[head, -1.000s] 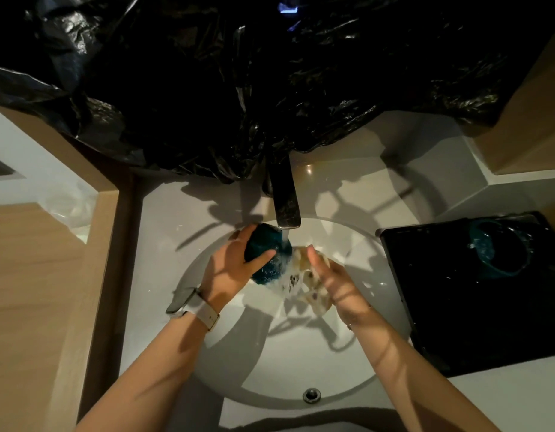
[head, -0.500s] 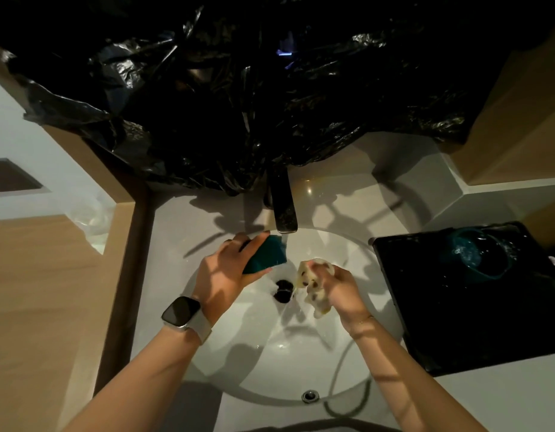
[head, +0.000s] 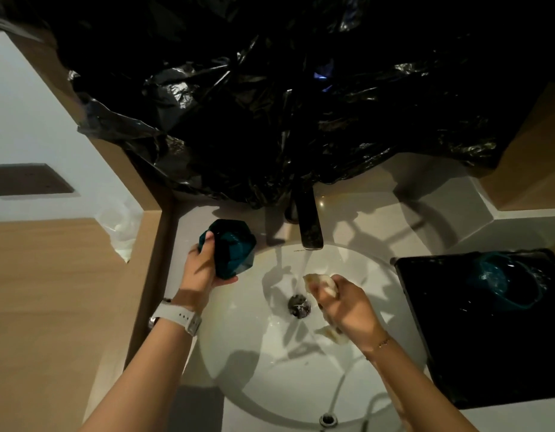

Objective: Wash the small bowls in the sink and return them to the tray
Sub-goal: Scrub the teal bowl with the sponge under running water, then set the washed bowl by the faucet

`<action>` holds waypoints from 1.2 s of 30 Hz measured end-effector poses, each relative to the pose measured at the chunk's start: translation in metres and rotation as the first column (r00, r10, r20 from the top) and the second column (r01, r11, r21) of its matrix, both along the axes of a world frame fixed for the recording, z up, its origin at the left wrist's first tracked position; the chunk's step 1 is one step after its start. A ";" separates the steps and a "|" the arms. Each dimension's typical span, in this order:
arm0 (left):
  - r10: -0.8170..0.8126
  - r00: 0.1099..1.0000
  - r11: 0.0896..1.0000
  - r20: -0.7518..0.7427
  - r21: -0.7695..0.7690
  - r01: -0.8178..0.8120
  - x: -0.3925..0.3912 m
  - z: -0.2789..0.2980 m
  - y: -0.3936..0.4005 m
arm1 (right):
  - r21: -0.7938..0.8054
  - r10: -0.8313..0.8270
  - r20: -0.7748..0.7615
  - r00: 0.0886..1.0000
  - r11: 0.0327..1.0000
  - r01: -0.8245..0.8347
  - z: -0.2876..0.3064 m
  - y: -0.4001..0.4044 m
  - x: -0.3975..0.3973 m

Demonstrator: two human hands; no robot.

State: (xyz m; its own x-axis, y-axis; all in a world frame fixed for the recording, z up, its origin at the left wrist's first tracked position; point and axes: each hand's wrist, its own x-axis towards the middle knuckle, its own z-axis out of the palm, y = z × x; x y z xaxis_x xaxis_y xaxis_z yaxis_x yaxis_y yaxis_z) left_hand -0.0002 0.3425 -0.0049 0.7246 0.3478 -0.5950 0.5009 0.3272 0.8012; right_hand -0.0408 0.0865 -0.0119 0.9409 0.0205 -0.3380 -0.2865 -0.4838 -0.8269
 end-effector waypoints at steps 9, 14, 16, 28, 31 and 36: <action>-0.015 0.999 0.870 -0.039 0.492 0.032 0.038 -0.006 0.022 | -0.020 0.072 -0.060 0.996 0.997 -0.073 -0.004 0.018 0.007; -0.088 0.956 0.527 -0.278 0.802 0.282 0.052 -0.013 0.033 | -0.045 0.108 -0.071 0.992 0.993 -0.112 -0.005 0.021 0.011; -0.085 0.954 0.495 -0.287 0.819 0.290 0.053 -0.015 0.032 | -0.058 0.117 -0.067 0.991 0.991 -0.121 -0.006 0.019 0.011; -0.278 0.956 0.526 0.093 0.847 0.070 -0.035 0.016 -0.021 | -0.033 0.082 -0.021 0.996 0.996 -0.083 0.006 -0.026 -0.012; -0.433 0.901 0.697 -0.013 0.629 0.344 -0.062 0.017 -0.067 | 0.016 -0.055 0.060 0.997 0.998 0.055 0.017 -0.052 -0.026; -0.639 0.768 0.635 0.043 0.592 0.496 -0.078 0.019 -0.150 | 0.113 -0.196 0.000 0.981 0.974 0.194 0.027 -0.111 -0.050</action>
